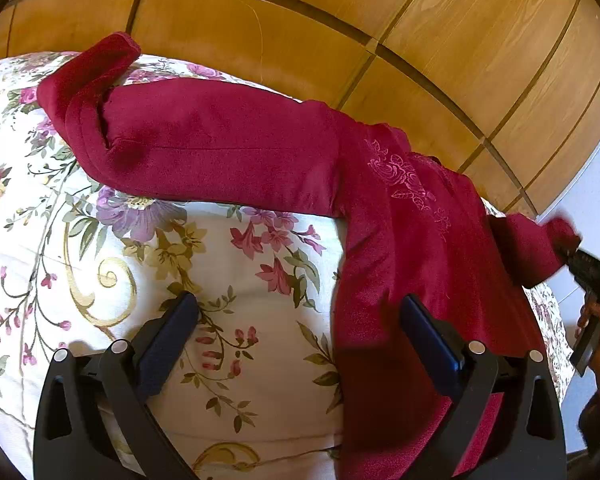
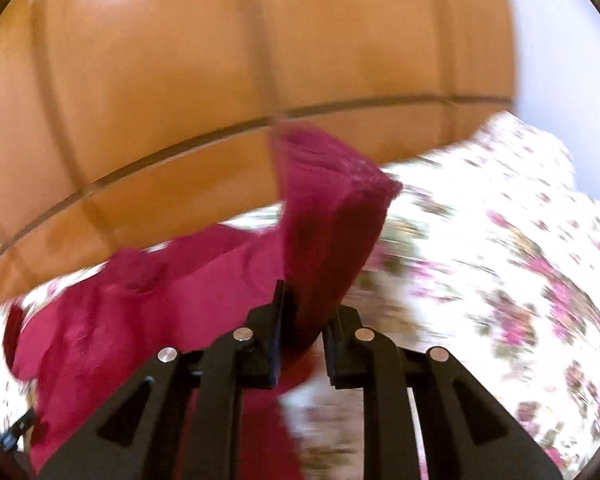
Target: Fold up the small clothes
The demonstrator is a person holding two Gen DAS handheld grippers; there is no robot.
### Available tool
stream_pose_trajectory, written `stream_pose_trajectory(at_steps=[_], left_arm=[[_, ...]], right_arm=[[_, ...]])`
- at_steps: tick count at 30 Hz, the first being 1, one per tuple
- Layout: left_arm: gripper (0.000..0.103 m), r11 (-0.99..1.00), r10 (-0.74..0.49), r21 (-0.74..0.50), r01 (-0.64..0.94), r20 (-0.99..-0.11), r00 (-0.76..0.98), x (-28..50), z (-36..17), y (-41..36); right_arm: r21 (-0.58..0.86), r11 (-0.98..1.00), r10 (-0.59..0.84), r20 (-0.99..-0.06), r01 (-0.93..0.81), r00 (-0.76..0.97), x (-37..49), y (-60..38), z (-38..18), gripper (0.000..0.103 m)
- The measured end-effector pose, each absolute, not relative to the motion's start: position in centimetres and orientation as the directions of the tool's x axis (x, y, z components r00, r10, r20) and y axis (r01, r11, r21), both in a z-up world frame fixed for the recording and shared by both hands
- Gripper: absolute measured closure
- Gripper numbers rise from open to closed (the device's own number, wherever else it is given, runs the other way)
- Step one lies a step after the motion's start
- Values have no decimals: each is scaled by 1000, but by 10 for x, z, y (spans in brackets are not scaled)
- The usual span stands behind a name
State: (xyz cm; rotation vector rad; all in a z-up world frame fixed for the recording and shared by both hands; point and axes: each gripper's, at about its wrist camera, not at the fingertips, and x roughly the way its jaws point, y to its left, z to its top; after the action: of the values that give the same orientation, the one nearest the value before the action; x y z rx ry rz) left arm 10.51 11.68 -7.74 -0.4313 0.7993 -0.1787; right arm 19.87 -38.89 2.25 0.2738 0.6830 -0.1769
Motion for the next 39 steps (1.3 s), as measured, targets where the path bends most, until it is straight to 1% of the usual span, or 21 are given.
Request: stream_pose_trajectory(at_steps=[5,7,8,9,10,11,12,16,19,22,25,28,31,34,37,39], left_arm=[[4,899,-314,-438,-6,-655,688,106,-78,117],[4,899,-314,-438,-6,-654,688,105,-77,117],[4,899,-315,-438,-6,-654,688,105,-77,117],[4,899,-315,-439,-6,-654,688,105,-77,117],[4,899,-315,-439,-6,-654,688,105,-77,117],[4,899,-314,-438,-6,-654,688,105,-77,117],[4,899,-314,-438,-6,-654,688,106,-77,117],[4,899,-314,-438,-6,-654,688,105,-77,117],[4,897,-316,-442,-8,-653,688,106,-77,118],[4,896,-307,-444,-26,-659,686,106,-75,120],[4,905,-242,-417,-82,-665,707,103,-64,125],[4,902,-182,-412,-125,-628,757,103,-49,141],[4,904,-59,-369,-216,-609,791,110,-32,166],[4,899,71,-309,-310,-596,800,123,-20,191],[4,896,125,-277,-348,-594,795,140,-12,208],[4,892,198,-217,-396,-601,775,158,-9,219]], right_arm=[[253,863,-157,-689,437,708,176,-459,6,88],[225,841,-214,-697,492,684,165,-478,6,87],[196,834,-250,-700,516,669,161,-483,6,83],[156,823,-297,-701,546,649,155,-488,6,53],[115,804,-348,-704,583,619,148,-497,5,30],[70,775,-409,-702,628,583,140,-501,2,2],[35,744,-462,-694,667,552,130,-507,2,3],[25,717,-434,-766,697,475,124,-516,-7,2],[83,725,-373,-788,684,490,121,-506,-7,2],[145,770,-276,-802,621,530,126,-480,-5,2],[147,852,-195,-802,503,565,145,-438,1,2],[127,926,-117,-800,357,589,156,-392,5,2],[112,962,-54,-816,249,575,162,-353,-3,2],[60,981,-49,-843,184,536,167,-327,-20,2],[10,991,-59,-868,136,494,169,-310,-38,2],[-19,993,-73,-884,121,463,169,-305,-51,2]])
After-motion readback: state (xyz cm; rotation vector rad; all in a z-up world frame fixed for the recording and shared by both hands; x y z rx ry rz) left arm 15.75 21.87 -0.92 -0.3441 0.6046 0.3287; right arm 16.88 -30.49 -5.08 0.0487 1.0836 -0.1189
